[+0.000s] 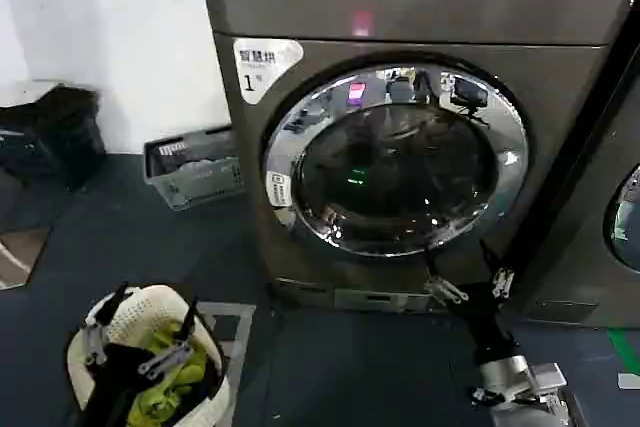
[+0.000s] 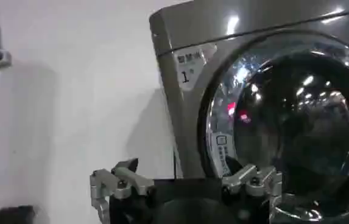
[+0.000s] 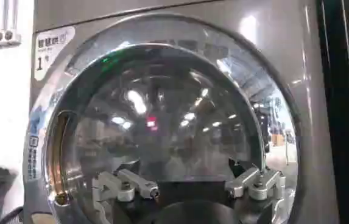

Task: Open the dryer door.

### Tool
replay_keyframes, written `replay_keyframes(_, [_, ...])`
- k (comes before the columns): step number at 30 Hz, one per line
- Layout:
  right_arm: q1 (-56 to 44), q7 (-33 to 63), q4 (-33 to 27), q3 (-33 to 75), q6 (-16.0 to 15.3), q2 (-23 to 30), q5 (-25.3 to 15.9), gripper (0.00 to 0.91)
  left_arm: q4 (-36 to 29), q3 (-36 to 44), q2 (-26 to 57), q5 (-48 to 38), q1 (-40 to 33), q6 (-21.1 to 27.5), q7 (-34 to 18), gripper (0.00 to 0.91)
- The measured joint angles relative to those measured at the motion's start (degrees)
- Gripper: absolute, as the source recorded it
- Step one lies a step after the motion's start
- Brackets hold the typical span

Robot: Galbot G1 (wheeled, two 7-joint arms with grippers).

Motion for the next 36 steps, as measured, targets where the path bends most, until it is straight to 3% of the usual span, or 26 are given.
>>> replay_keyframes(8, [4.8, -6.6, -0.3, -1.0, -6.9, -6.8, 7.6, 0.907, -1.1, 1.6, 0.5, 0.4, 0.1, 3.4, -2.0, 0.907])
replay_keyframes(22, [16.0, -11.2, -7.2, -10.2, -9.1, -20.1, 12.3, 0.907, -1.7, 3.1, 0.5, 3.8, -0.6, 5.9, -1.8, 0.907])
replay_keyframes(29, [21.4, -10.6, -10.6, -16.7, -10.4, -21.7, 12.9, 0.907, -1.6, 3.0, 0.5, 3.6, -0.6, 5.7, -0.2, 0.907])
replay_keyframes(36, [27.5, -12.1, -13.9, -22.5, -13.7, -20.0, 12.6, 0.907, -1.0, 3.0, 0.7, 3.0, -0.5, 5.6, 0.4, 0.907])
